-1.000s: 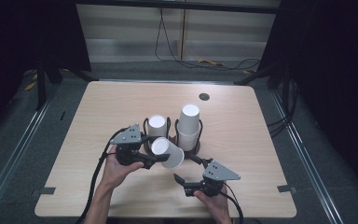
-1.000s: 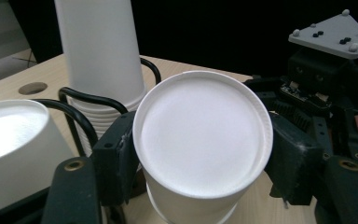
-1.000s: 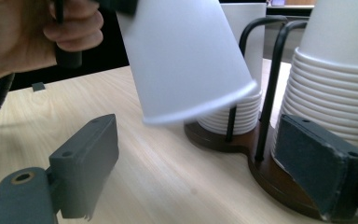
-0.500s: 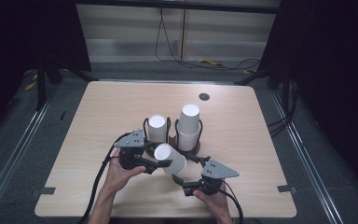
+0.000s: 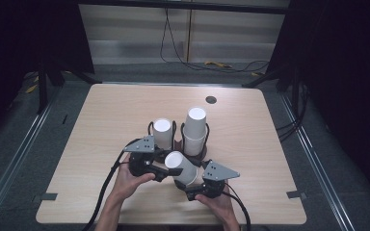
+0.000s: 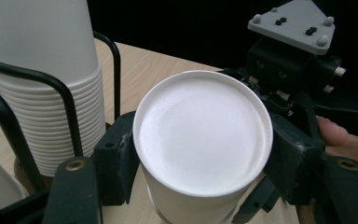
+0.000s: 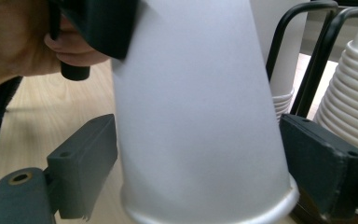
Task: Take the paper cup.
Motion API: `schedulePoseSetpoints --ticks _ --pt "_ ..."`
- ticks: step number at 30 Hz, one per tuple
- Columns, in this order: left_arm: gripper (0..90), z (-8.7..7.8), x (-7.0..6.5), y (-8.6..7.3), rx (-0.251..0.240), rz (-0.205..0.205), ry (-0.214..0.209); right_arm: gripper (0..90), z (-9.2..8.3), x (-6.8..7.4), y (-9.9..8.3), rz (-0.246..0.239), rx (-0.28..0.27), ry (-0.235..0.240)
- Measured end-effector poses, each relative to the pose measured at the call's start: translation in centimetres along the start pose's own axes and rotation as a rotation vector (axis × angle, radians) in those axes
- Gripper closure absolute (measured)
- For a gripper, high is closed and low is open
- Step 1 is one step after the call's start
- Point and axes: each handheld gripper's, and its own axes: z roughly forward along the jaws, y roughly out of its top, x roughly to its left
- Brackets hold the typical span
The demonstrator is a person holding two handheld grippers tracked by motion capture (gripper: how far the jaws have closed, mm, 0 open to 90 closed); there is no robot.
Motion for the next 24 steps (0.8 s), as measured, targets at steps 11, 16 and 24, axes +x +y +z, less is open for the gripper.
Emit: schedulePoseSetpoints --ticks 11,16,24 --pt "34.3 -0.06 -0.08 0.05 -0.035 -0.009 -0.016 18.5 0.05 0.01 -0.04 -0.001 -0.009 0.017" --pt "33.8 -0.12 0.01 -0.13 -0.023 -0.011 -0.021 20.2 0.13 0.07 -0.10 -0.007 0.001 0.020" --pt "31.8 0.22 0.06 -0.34 -0.034 0.004 -0.017 21.8 -0.01 -0.10 -0.12 -0.011 0.026 0.023"
